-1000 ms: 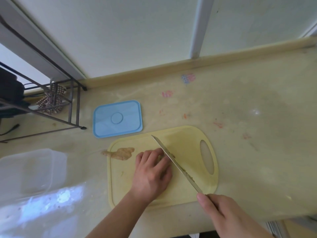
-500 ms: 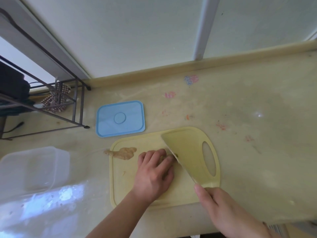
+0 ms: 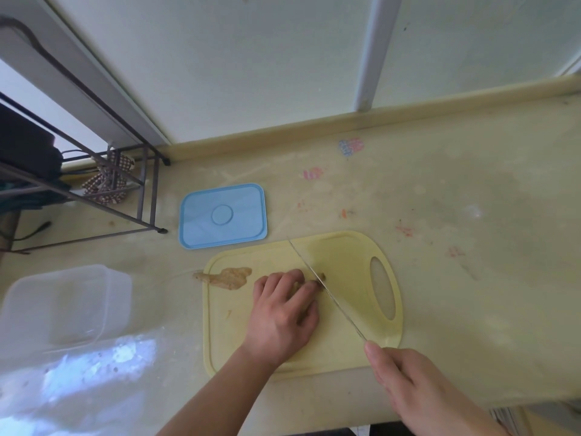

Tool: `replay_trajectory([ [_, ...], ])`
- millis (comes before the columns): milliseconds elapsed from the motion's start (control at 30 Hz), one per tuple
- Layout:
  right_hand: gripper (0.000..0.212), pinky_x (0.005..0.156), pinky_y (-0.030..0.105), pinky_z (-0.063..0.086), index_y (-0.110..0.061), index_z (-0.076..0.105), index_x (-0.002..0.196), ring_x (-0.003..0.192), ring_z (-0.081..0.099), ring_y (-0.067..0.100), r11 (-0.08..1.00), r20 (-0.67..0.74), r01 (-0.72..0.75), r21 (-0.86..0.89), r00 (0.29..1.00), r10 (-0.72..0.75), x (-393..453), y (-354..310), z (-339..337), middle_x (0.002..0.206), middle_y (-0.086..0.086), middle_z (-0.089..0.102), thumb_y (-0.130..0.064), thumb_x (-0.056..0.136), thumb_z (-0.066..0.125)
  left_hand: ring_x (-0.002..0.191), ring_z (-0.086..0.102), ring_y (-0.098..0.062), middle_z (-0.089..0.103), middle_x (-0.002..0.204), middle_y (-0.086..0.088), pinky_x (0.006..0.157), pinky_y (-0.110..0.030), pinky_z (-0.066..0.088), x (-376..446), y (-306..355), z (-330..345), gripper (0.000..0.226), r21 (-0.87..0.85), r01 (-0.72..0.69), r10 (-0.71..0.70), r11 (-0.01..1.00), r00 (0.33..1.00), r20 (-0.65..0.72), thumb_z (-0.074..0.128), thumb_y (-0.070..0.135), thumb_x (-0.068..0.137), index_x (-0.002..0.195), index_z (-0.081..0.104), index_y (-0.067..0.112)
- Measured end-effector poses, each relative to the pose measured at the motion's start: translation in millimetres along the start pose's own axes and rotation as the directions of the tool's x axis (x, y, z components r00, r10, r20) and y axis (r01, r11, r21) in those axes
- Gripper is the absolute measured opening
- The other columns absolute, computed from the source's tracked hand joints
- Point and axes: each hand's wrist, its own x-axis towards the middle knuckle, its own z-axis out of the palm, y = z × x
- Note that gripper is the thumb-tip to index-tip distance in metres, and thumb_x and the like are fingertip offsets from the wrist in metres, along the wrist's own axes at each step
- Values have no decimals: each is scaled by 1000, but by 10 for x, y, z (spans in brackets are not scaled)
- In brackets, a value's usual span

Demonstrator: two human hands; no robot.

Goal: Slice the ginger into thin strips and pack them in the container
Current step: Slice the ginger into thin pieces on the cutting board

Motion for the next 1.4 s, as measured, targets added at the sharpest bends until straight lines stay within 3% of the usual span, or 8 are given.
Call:
replay_trajectory([
  [233,88,53,23,27,-17,33,61,50,35,8,999,-3,2,-50,1000,-2,-23,34,14,54,-2,38,-100,53,5,91,59,-27,65,108,-3,81,-44,44,-2,-13,13,20,-1,12,-11,1000,1000,18,70,19,82,101,74,17],
  [467,57,51,23,27,-19,28,63,50,28,8,998,-14,-10,-66,1000,9,78,-72,23,49,-6,30,-74,78,20,90,58,-26,64,106,-3,80,-43,44,1,-10,18,24,-3,-12,12,1000,1000,4,72,17,80,103,74,18],
  [633,58,51,26,23,-18,26,66,52,23,11,995,-11,97,-4,995,-97,329,-182,20,55,-7,22,-75,80,22,89,58,-26,62,104,-2,79,-42,44,14,3,-7,22,11,-20,20,1000,1000,-4,69,19,81,102,73,17],
  [800,62,53,26,26,-17,29,66,52,26,10,999,-20,53,-9,998,-53,154,-101,29,55,-4,27,-77,78,22,89,58,-26,63,105,-2,79,-42,44,7,4,2,23,-9,-11,11,1000,1000,-20,70,15,78,102,71,17],
  [1000,89,52,22,28,-18,34,60,50,36,8,999,-6,-1,-36,1000,1,-22,6,56,54,-1,37,-101,52,6,91,59,-28,65,107,-4,80,-44,45,-3,-11,13,20,-10,-4,4,1000,1000,-3,68,16,79,99,73,15],
  [1200,98,53,22,30,-16,37,61,50,38,8,999,1,-21,-43,1000,21,-32,25,69,53,-3,42,-104,41,0,91,59,-28,65,107,-4,80,-44,44,-5,-16,10,17,-11,-2,2,1000,1000,1,68,17,81,98,73,15],
  [1300,89,54,22,30,-18,35,61,50,37,8,999,2,-24,-42,1000,24,-9,22,87,53,-4,39,-101,50,3,91,59,-27,65,107,-3,80,-44,44,-4,-17,14,16,-14,-12,12,1000,1000,-8,69,16,81,97,74,15],
  [1400,67,54,25,27,-19,29,64,51,29,8,1000,4,2,-22,1000,-2,99,-44,104,55,-3,29,-84,71,14,89,59,-26,65,105,-3,79,-43,44,-1,-13,16,17,-18,-23,22,1000,999,-27,68,16,82,98,74,15],
])
